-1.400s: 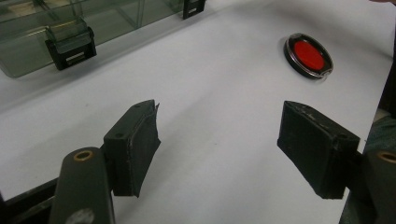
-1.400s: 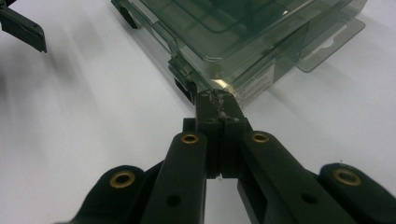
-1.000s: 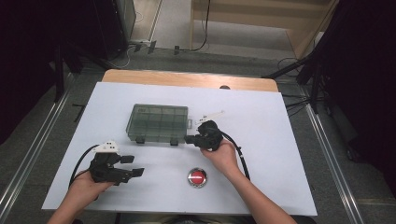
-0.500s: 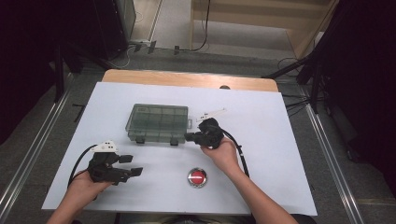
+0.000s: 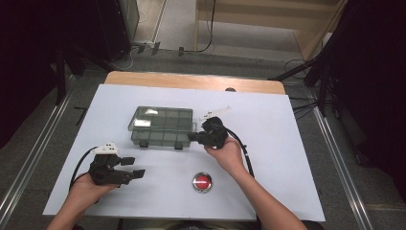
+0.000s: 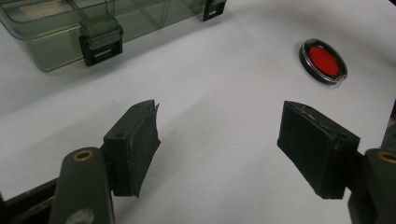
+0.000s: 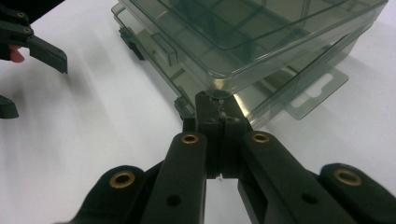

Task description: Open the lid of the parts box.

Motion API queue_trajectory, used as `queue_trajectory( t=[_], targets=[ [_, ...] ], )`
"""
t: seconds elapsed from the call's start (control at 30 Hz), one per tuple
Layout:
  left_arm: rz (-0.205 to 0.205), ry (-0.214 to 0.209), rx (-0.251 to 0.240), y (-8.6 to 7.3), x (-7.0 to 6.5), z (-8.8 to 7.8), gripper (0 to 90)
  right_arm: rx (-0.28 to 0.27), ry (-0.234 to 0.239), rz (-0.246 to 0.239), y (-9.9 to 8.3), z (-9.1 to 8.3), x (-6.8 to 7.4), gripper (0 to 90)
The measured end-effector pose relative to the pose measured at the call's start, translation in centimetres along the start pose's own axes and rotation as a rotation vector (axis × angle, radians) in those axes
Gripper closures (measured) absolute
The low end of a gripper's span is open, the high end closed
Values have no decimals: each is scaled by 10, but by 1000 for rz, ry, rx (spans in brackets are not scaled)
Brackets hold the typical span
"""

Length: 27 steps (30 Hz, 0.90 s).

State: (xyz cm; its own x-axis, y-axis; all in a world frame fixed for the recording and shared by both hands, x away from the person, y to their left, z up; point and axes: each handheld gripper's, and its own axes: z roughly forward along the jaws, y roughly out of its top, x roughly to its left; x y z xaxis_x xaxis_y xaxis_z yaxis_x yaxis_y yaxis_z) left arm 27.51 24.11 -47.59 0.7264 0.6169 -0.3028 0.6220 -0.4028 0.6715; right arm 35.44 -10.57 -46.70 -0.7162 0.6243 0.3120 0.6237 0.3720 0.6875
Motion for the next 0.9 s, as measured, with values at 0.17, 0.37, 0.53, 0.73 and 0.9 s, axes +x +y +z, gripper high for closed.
queue_trajectory(
  t=[0.17, 0.37, 0.53, 0.73, 0.9],
  targets=[
    [-13, -1, 1, 1, 3, 0, 283, -5, 4, -1, 6, -3, 0, 900],
    [-12, 0, 8, 4, 6, 0, 284, -6, 3, -6, 12, -5, 1, 900],
    [-23, 11, -6, 11, 11, -3, 284, -10, 4, -3, 16, -7, 0, 900],
    [-21, 3, -3, 19, 13, -7, 284, -13, 4, -2, 21, -11, -1, 900],
    [9, 6, 18, 26, 11, -12, 284, -15, 6, -1, 25, -14, -2, 900]
  ],
)
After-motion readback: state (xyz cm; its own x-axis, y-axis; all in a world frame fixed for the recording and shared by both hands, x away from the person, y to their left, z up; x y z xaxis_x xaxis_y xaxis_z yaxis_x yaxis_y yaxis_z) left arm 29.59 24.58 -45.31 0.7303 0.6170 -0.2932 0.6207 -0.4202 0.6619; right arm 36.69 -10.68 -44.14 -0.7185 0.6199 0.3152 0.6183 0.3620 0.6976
